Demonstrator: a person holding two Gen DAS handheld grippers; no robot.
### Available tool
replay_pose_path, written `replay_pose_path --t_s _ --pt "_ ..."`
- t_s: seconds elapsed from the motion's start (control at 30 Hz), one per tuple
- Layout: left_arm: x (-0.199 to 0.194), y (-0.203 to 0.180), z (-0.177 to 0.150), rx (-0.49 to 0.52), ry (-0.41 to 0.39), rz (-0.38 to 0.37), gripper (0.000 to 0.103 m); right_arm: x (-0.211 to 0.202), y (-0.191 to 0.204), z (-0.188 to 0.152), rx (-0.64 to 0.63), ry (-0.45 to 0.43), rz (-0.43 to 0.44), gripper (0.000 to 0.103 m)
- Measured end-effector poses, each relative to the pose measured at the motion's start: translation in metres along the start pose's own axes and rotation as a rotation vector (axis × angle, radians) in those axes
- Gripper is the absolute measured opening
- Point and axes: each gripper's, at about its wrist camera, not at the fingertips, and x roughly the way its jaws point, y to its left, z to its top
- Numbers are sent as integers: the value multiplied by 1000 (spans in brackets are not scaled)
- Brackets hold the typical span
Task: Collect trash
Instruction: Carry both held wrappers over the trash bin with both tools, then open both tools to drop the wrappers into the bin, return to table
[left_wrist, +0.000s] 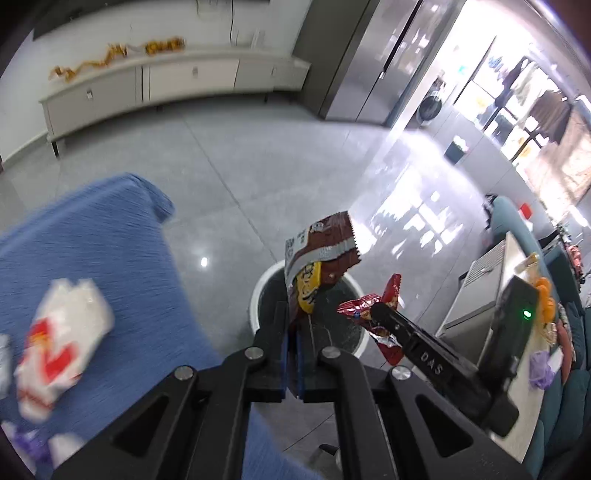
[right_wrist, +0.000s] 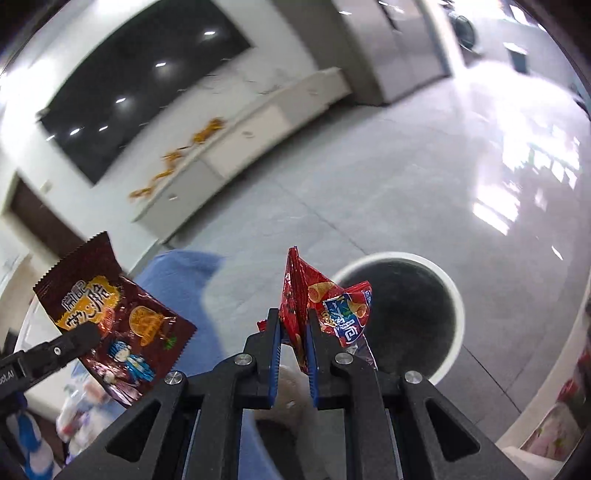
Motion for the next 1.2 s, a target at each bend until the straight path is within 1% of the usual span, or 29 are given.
replay_pose_path --t_s 0.03,0.1,0.17,0.23,0.3,0.37,0.4,0.47,0.5,0.57,0.6,0.63,0.67,0.7,0.77,0.87,0.97,1.07,1.2 --pt "20 -4 5 -3 25 16 3 9 -7 2 22 10 -12 12" --pt "58 -9 14 -25 78 22 3 24 -19 5 49 30 -45 12" --pt "80 -13 17 -33 109 32 3 39 -29 11 63 54 -76 12" --pt "103 -16 20 -44 142 32 3 58 -40 14 74 86 -127 12" --pt "118 -18 17 -57 162 24 6 69 -54 13 86 106 -160 12" --pt "133 -22 15 -60 188 2 5 78 -62 13 93 121 -184 16" --pt "137 -23 13 -59 196 -7 6 80 -63 14 94 126 -194 16" --pt "145 -26 11 -60 212 -18 6 83 -65 14 88 128 -215 24" --pt "145 -26 11 -67 215 -26 7 86 -65 16 85 127 -220 25" --pt "144 -24 12 -78 217 -38 13 88 -65 17 78 123 -240 28" --pt "144 -23 14 -79 213 -38 25 88 -66 16 75 121 -244 28" --pt "140 -22 14 -80 200 -33 40 87 -65 16 73 118 -244 28" --pt "136 -19 16 -82 189 -31 45 88 -65 18 71 116 -242 29" --pt "132 -19 16 -87 175 -35 47 86 -64 18 65 111 -246 30" --pt "120 -16 19 -93 158 -51 47 77 -56 18 52 92 -260 47" --pt "98 -17 23 -100 120 -53 47 72 -48 25 39 60 -255 48" --pt "68 -16 25 -116 67 -54 47 54 -30 29 4 18 -257 48" --pt "24 -12 25 -108 -15 -38 47 37 -15 33 -23 -25 -246 48" --pt "-35 -10 24 -94 -128 -10 47 3 16 35 -70 -94 -218 48"
